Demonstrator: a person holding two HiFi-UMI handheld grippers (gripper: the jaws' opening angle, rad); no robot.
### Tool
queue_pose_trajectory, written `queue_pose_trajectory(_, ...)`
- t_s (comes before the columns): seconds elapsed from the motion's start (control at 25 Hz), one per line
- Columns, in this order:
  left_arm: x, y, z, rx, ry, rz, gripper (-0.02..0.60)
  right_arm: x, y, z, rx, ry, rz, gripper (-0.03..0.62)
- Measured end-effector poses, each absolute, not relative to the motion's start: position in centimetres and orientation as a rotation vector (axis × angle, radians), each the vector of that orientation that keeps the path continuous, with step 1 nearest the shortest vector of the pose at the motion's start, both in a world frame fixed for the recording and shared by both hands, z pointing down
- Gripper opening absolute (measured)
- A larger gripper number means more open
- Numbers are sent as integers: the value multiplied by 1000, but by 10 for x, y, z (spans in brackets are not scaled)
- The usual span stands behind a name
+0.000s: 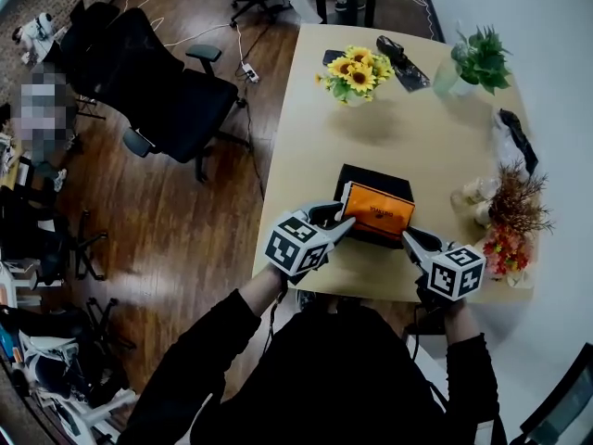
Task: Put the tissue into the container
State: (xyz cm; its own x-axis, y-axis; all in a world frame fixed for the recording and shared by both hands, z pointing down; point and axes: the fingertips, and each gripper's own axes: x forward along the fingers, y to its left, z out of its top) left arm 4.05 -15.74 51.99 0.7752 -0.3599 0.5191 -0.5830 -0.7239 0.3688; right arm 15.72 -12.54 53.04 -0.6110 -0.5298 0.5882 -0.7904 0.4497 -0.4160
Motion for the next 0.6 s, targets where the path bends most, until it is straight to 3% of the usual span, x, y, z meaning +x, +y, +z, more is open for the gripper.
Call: queue_pose_trajectory(0.6,41,-162,569,2325,-653,664,126,157,-130,569,1060,-2237,1012,34)
